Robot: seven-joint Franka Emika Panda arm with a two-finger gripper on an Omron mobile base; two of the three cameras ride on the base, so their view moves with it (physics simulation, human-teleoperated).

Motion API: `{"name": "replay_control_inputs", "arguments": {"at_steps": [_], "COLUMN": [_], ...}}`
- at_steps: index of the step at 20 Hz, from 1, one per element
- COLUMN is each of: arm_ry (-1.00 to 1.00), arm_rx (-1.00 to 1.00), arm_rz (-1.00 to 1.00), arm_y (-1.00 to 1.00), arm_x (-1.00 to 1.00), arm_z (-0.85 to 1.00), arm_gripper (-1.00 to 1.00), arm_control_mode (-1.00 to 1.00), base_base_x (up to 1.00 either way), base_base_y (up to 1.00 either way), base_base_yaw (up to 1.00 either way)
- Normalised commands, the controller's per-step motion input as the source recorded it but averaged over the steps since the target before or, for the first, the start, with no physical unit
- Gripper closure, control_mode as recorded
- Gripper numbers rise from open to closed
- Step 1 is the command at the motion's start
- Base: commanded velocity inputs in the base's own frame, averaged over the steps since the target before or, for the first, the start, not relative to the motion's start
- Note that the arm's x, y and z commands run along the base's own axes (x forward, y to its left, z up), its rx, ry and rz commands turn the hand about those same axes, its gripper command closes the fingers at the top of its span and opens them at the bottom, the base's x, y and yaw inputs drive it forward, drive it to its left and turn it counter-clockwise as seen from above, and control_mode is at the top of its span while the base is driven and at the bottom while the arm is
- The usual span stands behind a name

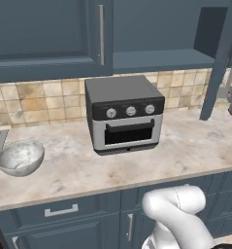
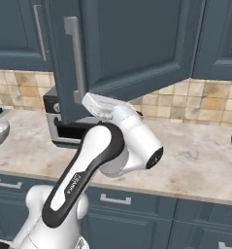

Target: Open the cabinet and move the ladle to the pot. Then close the cabinet.

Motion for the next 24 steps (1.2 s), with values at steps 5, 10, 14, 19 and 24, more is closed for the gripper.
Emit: {"name": "replay_control_inputs", "arguments": {"at_steps": [5, 10, 14, 19, 24], "arm_ry": [-0.05, -0.04, -0.02, 0.0, 0.0], "arm_rx": [-0.01, -0.02, -0.02, -0.03, -0.05], "arm_rz": [0.0, 0.0, 0.0, 0.0, 0.0], "arm_y": [0.91, 0.72, 0.47, 0.25, 0.11], "arm_x": [0.7, 0.84, 0.83, 0.75, 0.43], "arm_z": [0.25, 0.32, 0.31, 0.24, 0.21], "arm_gripper": [-1.0, -1.0, -1.0, -1.0, -1.0], "arm_control_mode": [-1.0, -1.0, -1.0, -1.0, -1.0], "base_base_x": [0.0, 0.0, 0.0, 0.0, 0.0], "base_base_y": [0.0, 0.0, 0.0, 0.0, 0.0], "base_base_yaw": [0.0, 0.0, 0.0, 0.0, 0.0]}}
